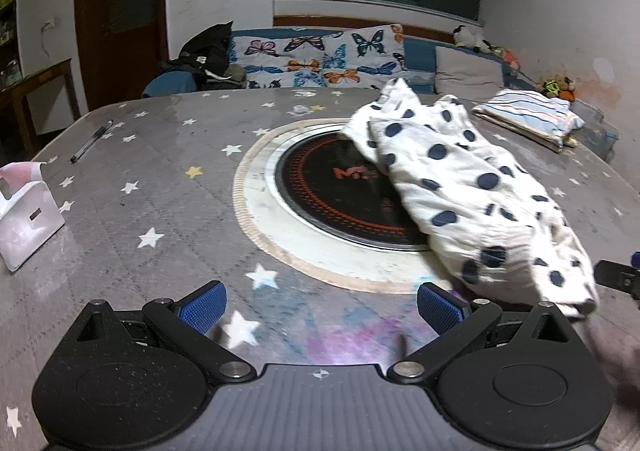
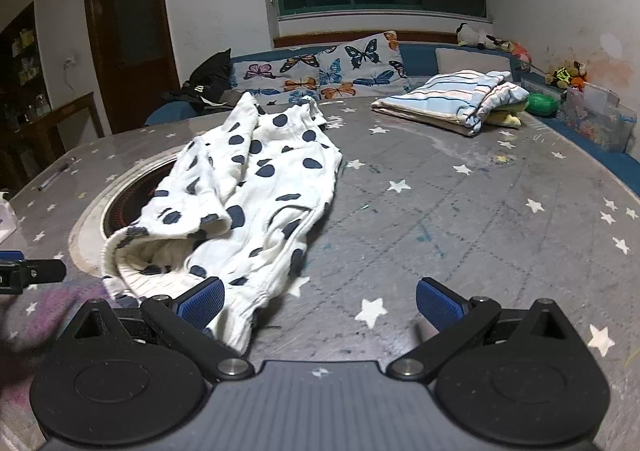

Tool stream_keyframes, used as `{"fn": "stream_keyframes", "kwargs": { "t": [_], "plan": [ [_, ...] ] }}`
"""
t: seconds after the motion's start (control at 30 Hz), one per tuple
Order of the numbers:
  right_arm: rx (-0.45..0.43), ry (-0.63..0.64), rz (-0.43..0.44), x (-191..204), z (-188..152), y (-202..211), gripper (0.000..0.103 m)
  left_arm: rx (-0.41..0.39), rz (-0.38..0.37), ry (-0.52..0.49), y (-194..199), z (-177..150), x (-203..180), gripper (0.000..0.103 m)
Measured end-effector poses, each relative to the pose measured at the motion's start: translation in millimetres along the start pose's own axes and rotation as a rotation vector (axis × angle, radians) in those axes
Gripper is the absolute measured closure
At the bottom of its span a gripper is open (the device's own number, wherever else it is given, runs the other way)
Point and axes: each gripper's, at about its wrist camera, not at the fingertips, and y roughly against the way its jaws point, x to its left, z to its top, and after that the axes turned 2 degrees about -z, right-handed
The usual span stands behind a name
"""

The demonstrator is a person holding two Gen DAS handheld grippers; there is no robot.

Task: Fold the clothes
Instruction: 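Approach the white polka-dot trousers with both open grippers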

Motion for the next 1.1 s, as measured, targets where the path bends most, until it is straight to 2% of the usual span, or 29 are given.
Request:
{"fn": "stream_keyframes", "kwargs": {
  "t": [0.17, 0.3, 0.37, 0.83, 0.9, 1.1],
  "plan": [
    [0.008, -0.013, 0.007, -7.7, -2.9, 1.9, 0.000, -0.012, -0.028, -0.026, 4.1, -4.5, -10.7, 0.000],
    [0.018, -0.006, -0.004, 2.0, -5.7, 8.1, 0.000, -0.021, -0.050, -0.046, 7.3, -8.1, -19.3, 0.000],
    [0.026, -0.002, -0.007, 6.0, -7.2, 9.4, 0.000, 0.008, -0.057, -0.048, 4.5, -5.9, -24.3, 0.000],
    [0.074, 0.007, -0.025, 26.5, -11.4, 7.6, 0.000, 0.062, -0.048, -0.071, 5.8, -15.1, -43.6, 0.000],
    [0.074, 0.000, -0.021, 17.6, -15.3, 12.1, 0.000, 0.069, -0.041, -0.075, 5.7, -16.2, -46.3, 0.000],
    [0.081, 0.003, -0.021, 42.6, -12.5, 6.2, 0.000, 0.079, -0.028, -0.082, 4.7, -17.9, -51.6, 0.000]
  ]
}}
